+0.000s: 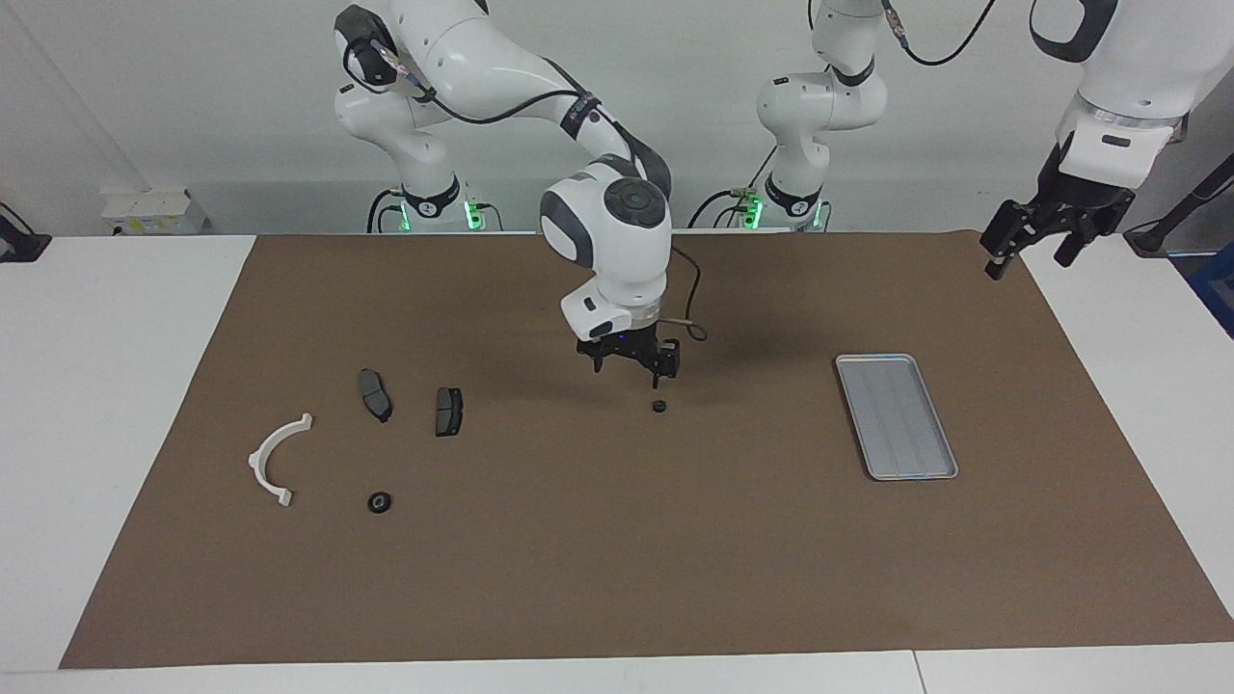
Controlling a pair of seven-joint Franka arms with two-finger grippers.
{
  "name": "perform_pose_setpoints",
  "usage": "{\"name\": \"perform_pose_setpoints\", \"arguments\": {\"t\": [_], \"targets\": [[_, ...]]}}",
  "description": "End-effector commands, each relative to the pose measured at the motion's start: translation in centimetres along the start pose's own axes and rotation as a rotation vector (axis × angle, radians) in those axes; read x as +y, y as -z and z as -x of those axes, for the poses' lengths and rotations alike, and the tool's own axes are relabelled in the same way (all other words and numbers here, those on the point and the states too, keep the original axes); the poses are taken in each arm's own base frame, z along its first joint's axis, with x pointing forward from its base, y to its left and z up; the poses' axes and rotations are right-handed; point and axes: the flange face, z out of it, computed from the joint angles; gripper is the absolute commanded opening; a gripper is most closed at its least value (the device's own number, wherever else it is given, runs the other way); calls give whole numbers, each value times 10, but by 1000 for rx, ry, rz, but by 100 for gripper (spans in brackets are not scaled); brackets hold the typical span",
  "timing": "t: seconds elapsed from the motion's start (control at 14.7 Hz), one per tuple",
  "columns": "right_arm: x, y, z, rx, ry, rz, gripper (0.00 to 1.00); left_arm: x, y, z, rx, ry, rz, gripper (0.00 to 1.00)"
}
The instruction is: Place bearing gear from tray to pile
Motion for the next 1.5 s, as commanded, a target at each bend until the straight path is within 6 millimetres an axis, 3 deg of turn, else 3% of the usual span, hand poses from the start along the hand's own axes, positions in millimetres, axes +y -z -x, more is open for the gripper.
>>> {"name": "perform_pose_setpoints", "arguments": {"t": [0.0,0.41,0.75,1.16,1.43], "targets": [[-35,-28,3,-10,-43,-18,100,1,-9,28,-67,-32,6,100],[-39,-75,5,-11,-20,12,100,3,0,21,-49,-34,8,100],[-35,-78,3,-13,-14,24,99,3,2,20,-82,-33,7,100],[-32,-89,7,-21,-10,21,83,13,-4,22,-97,-46,47,100],[-30,-90,6,-25,-14,25,61,14,-7,21,-94,-43,69,100]]}}
